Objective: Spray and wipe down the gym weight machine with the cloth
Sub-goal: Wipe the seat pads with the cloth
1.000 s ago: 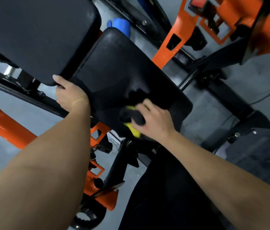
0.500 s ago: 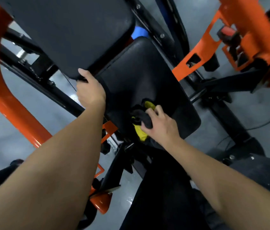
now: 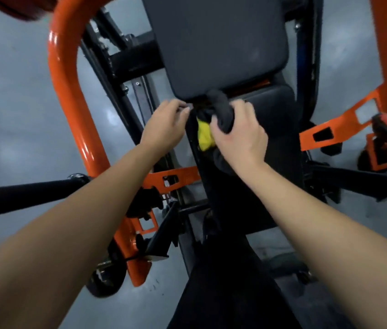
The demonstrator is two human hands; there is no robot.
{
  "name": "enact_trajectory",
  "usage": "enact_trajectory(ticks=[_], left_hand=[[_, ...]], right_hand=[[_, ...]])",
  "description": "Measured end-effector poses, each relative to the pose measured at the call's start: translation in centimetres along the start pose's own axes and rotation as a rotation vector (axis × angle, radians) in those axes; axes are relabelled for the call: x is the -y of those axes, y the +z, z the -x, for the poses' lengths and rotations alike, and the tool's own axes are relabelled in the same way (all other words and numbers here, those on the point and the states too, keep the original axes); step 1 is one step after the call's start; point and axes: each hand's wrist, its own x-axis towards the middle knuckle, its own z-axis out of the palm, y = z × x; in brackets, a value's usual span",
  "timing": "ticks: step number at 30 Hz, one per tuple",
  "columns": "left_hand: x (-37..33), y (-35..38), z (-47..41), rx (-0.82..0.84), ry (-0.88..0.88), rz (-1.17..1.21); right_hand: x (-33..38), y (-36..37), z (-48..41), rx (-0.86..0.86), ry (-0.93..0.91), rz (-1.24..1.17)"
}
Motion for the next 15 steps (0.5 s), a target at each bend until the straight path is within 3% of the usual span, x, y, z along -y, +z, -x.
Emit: enact_trajectory(ticks=[3, 6, 9, 11, 13, 15], left_hand=[[0.4, -2.0, -0.2, -0.206, 0.176, -0.082], [0.7, -3.5, -1.1, -0.260, 0.211, -0.134], [0.4, -5.0, -2.5, -0.188, 0.179, -0.157], [-0.5, -5.8, -3.5, -0.057, 0.209, -0.276], [-1.5, -6.1, -4.5, 0.138, 0.157, -0.400], [-2.4, -5.5, -4.9, 0.202, 0.089, -0.464]], right_hand=[[3.3, 3.4, -2.7, -0.052, -0.032, 0.065], [4.2, 6.2, -1.0, 0.038, -0.149, 0.224], [2.4, 6.7, 1.2, 0.257, -0.392, 0.275], [1.4, 5.9, 1.7, 0.401, -0.563, 0.215], [0.9, 4.3, 0.2, 0.525, -0.567, 0.195], [-0.6, 2.5, -2.3, 0.492, -0.467, 0.262]])
